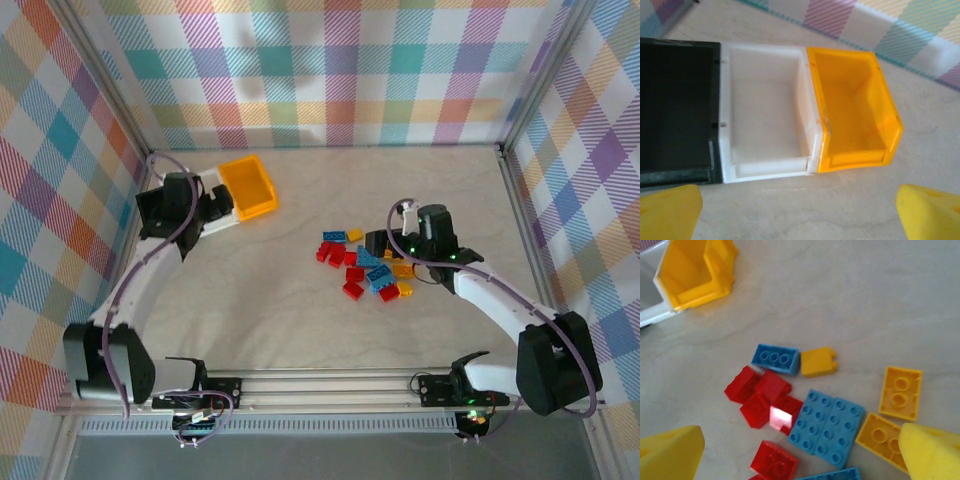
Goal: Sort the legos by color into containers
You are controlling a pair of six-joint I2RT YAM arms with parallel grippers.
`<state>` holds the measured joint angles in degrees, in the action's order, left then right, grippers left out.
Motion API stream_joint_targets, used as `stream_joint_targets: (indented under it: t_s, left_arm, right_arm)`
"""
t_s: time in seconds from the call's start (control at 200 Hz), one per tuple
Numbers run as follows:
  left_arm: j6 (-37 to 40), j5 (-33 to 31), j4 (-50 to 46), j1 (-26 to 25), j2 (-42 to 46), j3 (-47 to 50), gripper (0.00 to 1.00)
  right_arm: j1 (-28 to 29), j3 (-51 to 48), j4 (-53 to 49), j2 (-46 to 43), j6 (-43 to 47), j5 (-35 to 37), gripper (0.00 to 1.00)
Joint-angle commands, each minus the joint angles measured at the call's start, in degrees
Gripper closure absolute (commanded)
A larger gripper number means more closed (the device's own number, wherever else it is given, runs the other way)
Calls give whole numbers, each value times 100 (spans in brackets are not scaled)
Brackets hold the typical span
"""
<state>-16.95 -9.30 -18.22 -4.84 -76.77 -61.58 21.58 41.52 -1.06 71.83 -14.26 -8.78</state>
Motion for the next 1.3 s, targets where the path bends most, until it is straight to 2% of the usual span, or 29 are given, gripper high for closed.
stream_joint_targets:
  t_s: [0.0,0.255,0.495,0.76,1.11,1.295]
  left_arm:
    - [-175,331,-661,-34,-597,-578,3]
    - [-301,358,-981,-86,-1889,-1579,9]
    - [-214,86,-1244,-148,-2767,-2360,9]
    - [-155,-4,-1391,-210,-3478,-3044,16]
    - [-135,-162,-1477,-241,-4160,-3510,33]
    - [-144,-133,-1412,-237,-4316,-3483,46]
  right_arm:
    - [185,212,-180,50,-218,-277,0]
    - [379,238,-412,-17,-147,-294,0]
    - [472,199,-342,32,-279,-416,0]
    - [549,173,-356,86,-216,-432,0]
    - [585,135,-397,86,-200,-451,0]
    - [598,88,-388,60,-200,-417,0]
